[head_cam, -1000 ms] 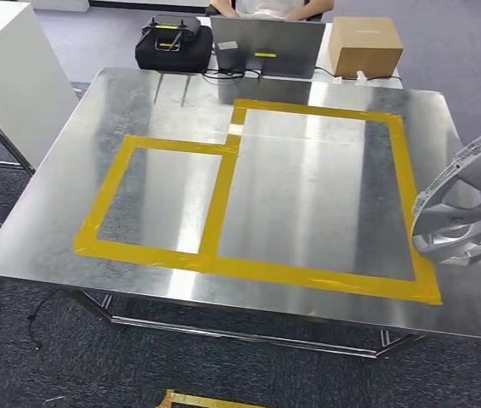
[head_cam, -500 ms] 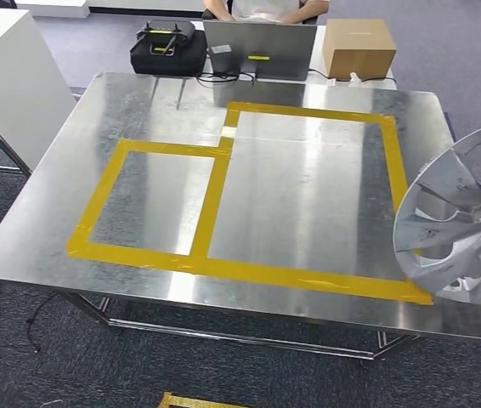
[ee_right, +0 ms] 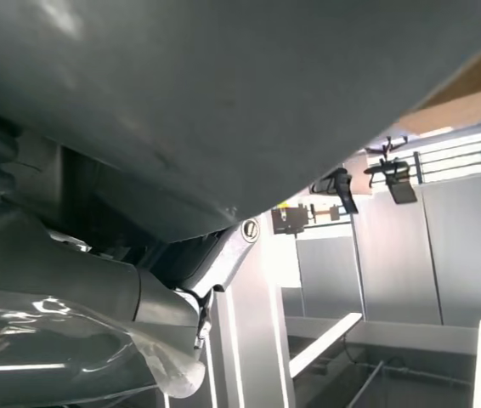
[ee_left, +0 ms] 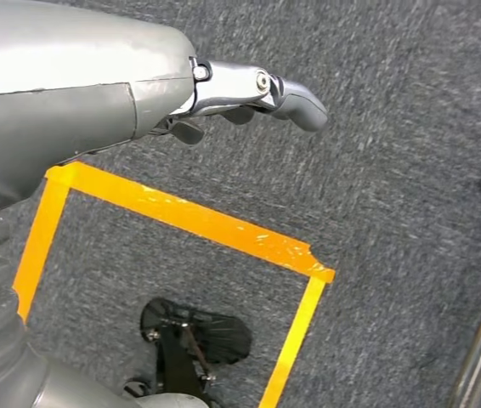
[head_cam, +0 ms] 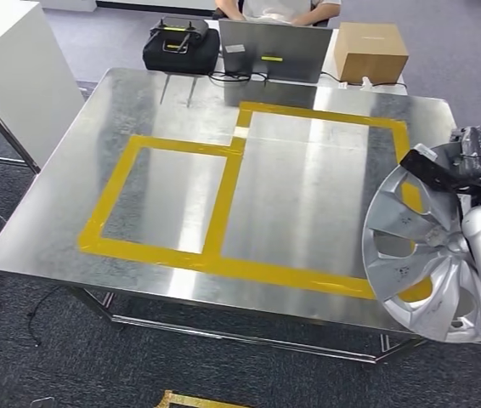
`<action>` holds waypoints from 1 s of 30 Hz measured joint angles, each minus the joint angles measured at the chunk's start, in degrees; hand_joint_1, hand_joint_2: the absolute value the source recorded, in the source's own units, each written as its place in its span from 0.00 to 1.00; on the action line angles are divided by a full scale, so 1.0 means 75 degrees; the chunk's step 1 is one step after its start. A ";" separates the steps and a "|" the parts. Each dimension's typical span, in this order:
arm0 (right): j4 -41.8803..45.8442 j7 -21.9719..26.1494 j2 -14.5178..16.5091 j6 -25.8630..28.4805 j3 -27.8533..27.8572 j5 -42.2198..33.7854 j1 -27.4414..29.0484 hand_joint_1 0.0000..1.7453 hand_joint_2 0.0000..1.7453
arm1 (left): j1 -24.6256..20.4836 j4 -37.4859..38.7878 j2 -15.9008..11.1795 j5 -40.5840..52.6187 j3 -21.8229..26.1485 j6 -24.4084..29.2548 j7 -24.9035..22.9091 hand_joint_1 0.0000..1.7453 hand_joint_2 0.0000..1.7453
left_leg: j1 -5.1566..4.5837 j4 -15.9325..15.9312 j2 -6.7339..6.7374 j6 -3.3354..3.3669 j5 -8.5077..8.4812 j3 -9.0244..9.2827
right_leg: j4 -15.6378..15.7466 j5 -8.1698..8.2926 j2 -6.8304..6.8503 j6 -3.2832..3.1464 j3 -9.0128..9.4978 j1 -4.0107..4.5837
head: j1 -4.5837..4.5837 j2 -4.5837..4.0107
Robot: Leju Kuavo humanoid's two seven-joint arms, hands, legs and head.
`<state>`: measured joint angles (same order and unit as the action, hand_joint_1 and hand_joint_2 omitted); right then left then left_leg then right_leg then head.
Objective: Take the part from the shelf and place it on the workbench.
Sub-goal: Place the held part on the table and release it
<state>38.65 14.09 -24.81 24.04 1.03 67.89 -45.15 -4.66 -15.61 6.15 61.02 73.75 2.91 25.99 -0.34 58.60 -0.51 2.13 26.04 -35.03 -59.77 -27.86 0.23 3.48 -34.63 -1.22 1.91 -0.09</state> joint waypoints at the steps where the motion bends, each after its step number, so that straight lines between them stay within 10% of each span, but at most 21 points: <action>1: -0.0019 -0.0015 0.0016 0.0037 -0.0025 0.0001 -0.0063 1.00 1.00 | 0.0002 0.0000 -0.0012 0.0001 0.0000 0.0011 0.0019 0.00 1.00 | -0.0013 0.0018 -0.0006 -0.0038 0.0000 -0.0017 | 0.0193 0.0011 -0.0005 -0.0032 0.0109 0.0011 | -0.0003 0.0000; 5: -0.0112 -0.0133 0.0040 0.0127 -0.0112 0.0160 -0.0246 1.00 1.00 | 0.0012 0.0000 -0.0035 -0.0001 0.0000 0.0102 0.0033 0.00 1.00 | -0.0007 0.0162 -0.0003 -0.0176 0.0092 -0.0083 | 0.0241 0.0016 -0.0020 -0.0203 0.0138 0.0004 | -0.0014 0.0000; 9: -0.0188 -0.0203 0.0031 0.0219 -0.0173 0.0342 -0.0423 1.00 1.00 | 0.0037 0.0000 -0.0071 -0.0020 0.0002 0.0116 0.0037 0.00 1.00 | 0.0033 0.1875 0.0016 -0.0307 0.0940 -0.0838 | 0.0256 0.0022 -0.0019 -0.0309 0.0151 -0.0005 | -0.0036 0.0000; 11: -0.0219 -0.0211 0.0022 0.0238 -0.0187 0.0371 -0.0439 1.00 1.00 | 0.0059 0.0000 -0.0074 -0.0019 0.0003 0.0122 0.0037 0.00 1.00 | 0.0039 0.2252 0.0017 -0.0301 0.0942 -0.1023 | 0.0253 0.0016 -0.0025 -0.0315 0.0163 0.0003 | -0.0036 0.0000; 15: -0.0235 -0.0342 -0.0045 0.0527 -0.0224 0.0549 -0.0485 1.00 1.00 | 0.0061 0.0000 -0.0101 -0.0030 0.0009 0.0220 0.0050 0.00 1.00 | 0.0030 0.0544 0.0007 -0.0196 0.0043 -0.0253 | 0.0243 -0.0021 -0.0042 -0.0280 0.0198 0.0021 | -0.0032 0.0000; 20: -0.0215 -0.0586 -0.0324 0.1240 -0.0251 0.0865 -0.0689 1.00 1.00 | 0.0101 0.0000 -0.0150 -0.0026 0.0019 0.0408 0.0107 0.00 1.00 | 0.0016 0.0047 0.0000 -0.0060 -0.0010 -0.0078 | 0.0210 -0.0092 -0.0035 -0.0098 0.0099 0.0018 | -0.0020 0.0000; 25: -0.0127 -0.0736 -0.0470 0.1518 -0.0227 0.0986 -0.1073 1.00 1.00 | 0.0090 0.0000 -0.0189 -0.0044 0.0026 0.0570 0.0173 0.00 1.00 | 0.0011 -0.0001 0.0026 0.0068 -0.0035 -0.0070 | -0.1784 -0.1024 -0.0036 -0.0034 -0.0848 0.0015 | 0.0008 0.0000; 27: -0.0094 -0.0747 -0.0475 0.1510 -0.0219 0.1020 -0.1129 1.00 1.00 | 0.0083 0.0000 -0.0196 -0.0063 0.0028 0.0584 0.0199 0.00 1.00 | 0.0014 0.0004 0.0029 0.0070 -0.0031 -0.0060 | -0.1862 -0.0844 -0.0031 -0.0015 -0.0923 0.0010 | 0.0011 0.0000; 30: -0.0020 -0.0654 -0.0478 0.1479 -0.0194 0.0935 -0.1229 1.00 1.00 | 0.0066 0.0000 -0.0209 -0.0166 0.0055 0.0604 0.0301 0.00 1.00 | 0.0008 0.0033 0.0021 0.0035 -0.0011 -0.0057 | -0.0359 -0.0089 -0.0007 -0.0016 -0.0236 0.0004 | 0.0012 0.0000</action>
<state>38.50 9.18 -28.39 35.14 -0.42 74.90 -54.37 -4.17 -15.61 4.58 59.77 74.16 7.44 28.25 -0.27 58.84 -0.36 2.39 25.96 -35.46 -62.47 -28.53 0.18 3.36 -36.40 -1.19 2.00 -0.09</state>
